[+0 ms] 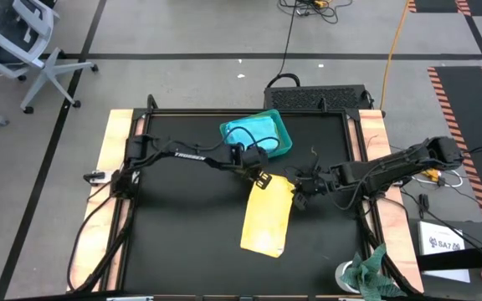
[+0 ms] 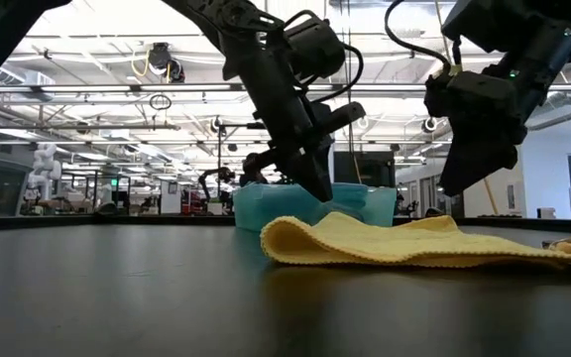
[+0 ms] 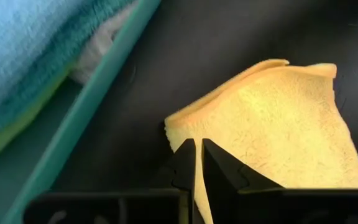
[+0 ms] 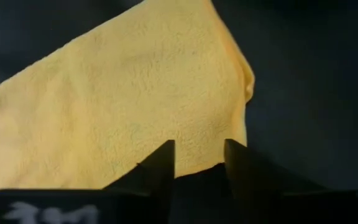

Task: Fold microfiber towels
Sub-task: Fold the yellow microfiber towel

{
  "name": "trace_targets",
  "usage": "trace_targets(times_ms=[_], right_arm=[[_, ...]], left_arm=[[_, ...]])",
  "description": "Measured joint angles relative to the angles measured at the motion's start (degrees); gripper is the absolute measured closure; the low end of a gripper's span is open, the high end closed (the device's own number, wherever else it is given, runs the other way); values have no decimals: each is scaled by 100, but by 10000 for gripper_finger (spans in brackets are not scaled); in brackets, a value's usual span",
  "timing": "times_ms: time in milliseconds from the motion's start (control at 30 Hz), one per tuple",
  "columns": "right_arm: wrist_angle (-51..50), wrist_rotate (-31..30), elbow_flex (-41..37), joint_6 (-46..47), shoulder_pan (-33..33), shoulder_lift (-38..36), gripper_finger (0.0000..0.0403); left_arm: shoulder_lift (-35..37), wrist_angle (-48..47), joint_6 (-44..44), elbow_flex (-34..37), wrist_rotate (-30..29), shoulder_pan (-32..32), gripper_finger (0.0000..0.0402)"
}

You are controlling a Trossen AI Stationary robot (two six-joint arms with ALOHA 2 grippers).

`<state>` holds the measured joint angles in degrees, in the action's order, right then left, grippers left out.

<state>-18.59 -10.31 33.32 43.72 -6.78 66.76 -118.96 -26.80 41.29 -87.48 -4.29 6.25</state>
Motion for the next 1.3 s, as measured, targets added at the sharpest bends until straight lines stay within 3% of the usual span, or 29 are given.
trace_targets(times_ms=[200,400,667,1067,1300], right_arm=[[-7,-7,0,39,229,0,218],[-7,-2,0,37,380,0,194],[1,4,0,18,381,0,191],[2,157,-6,-1,373,2,190],[58,281,-475,341,371,0,190]], left_arm=[[0,47,-271,0,45,12,372],[0,95,-258,0,95,-76,347],[-233,334,-134,-3,-75,-139,320],[-367,336,53,-8,-129,-134,320],[-367,312,135,-7,12,-150,320]])
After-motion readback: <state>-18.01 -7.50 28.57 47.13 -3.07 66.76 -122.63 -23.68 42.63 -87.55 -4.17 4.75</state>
